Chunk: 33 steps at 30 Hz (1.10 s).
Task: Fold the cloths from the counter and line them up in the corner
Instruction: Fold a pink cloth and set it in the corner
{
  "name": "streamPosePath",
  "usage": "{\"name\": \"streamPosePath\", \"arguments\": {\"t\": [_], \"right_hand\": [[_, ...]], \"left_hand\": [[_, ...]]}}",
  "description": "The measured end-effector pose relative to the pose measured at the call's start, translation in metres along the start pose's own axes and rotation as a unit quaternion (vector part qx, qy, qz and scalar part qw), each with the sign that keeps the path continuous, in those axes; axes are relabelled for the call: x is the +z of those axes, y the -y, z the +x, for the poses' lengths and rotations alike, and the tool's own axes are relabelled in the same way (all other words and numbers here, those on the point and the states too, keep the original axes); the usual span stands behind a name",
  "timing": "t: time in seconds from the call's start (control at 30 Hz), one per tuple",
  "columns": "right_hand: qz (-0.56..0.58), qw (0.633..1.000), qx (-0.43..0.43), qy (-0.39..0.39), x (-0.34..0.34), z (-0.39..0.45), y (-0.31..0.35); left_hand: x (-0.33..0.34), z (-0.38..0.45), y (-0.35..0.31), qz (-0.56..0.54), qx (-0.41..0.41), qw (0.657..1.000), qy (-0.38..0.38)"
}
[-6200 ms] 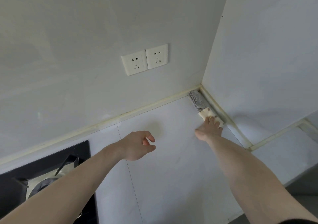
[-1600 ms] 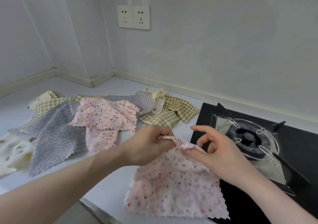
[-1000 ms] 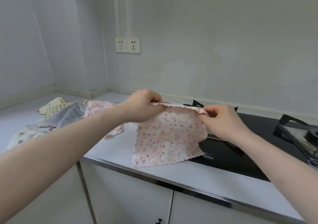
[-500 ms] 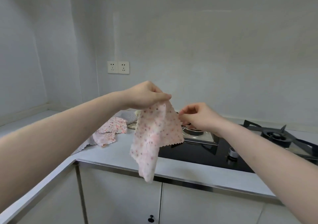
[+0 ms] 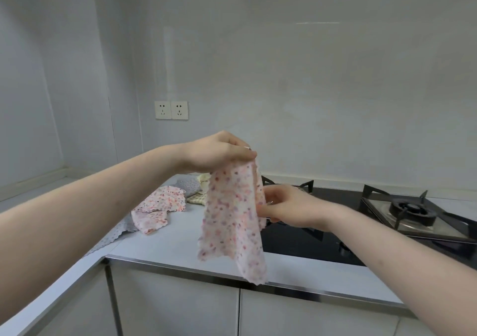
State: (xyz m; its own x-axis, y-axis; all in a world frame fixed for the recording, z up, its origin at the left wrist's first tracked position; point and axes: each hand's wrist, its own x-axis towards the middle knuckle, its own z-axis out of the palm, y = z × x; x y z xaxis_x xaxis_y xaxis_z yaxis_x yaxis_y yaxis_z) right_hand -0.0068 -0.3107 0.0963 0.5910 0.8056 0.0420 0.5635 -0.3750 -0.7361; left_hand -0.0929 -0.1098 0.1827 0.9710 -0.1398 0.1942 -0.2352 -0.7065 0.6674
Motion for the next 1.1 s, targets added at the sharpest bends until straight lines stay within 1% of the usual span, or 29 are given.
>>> {"name": "streamPosePath", "arguments": {"t": [0.13, 0.23, 0.33, 0.43, 0.5, 0.57, 0.67, 0.77, 0.87, 0.97, 1.1], "right_hand": [[-0.001, 0.999, 0.009, -0.046, -0.006, 0.005, -0.016], [0.015, 0.995, 0.006, -0.100, -0.017, 0.004, -0.028], [0.011, 0.993, 0.012, -0.113, -0.025, 0.006, -0.039], [0.074, 0.985, 0.053, -0.147, -0.029, 0.010, -0.044], [0.085, 0.978, 0.055, -0.182, -0.032, 0.011, -0.050], [0.066, 0.979, 0.067, -0.183, -0.032, 0.010, -0.059], [0.017, 0.984, 0.096, -0.147, -0.029, 0.011, -0.078], [-0.051, 0.978, 0.116, -0.166, -0.026, 0.017, -0.099], [-0.105, 0.967, 0.124, -0.196, -0.026, 0.027, -0.121], [-0.140, 0.953, 0.158, -0.216, -0.026, 0.040, -0.144], [-0.183, 0.936, 0.172, -0.247, -0.032, 0.052, -0.162]], "left_hand": [[-0.003, 0.005, 0.008, -0.023, -0.008, 1.000, 0.009], [-0.002, 0.009, 0.023, -0.035, -0.017, 0.999, 0.007], [0.005, 0.012, 0.034, -0.059, -0.020, 0.998, 0.020], [0.008, 0.020, 0.043, -0.038, -0.037, 0.998, 0.029], [0.012, 0.027, 0.050, 0.000, -0.060, 0.998, 0.019], [0.021, 0.036, 0.060, 0.046, -0.082, 0.995, 0.021], [0.039, 0.049, 0.083, 0.084, -0.129, 0.987, 0.042], [0.058, 0.065, 0.103, 0.117, -0.159, 0.980, 0.027], [0.077, 0.083, 0.116, 0.158, -0.149, 0.976, -0.013], [0.092, 0.098, 0.131, 0.222, -0.132, 0.964, -0.057], [0.104, 0.116, 0.150, 0.244, -0.117, 0.958, -0.100]]}}
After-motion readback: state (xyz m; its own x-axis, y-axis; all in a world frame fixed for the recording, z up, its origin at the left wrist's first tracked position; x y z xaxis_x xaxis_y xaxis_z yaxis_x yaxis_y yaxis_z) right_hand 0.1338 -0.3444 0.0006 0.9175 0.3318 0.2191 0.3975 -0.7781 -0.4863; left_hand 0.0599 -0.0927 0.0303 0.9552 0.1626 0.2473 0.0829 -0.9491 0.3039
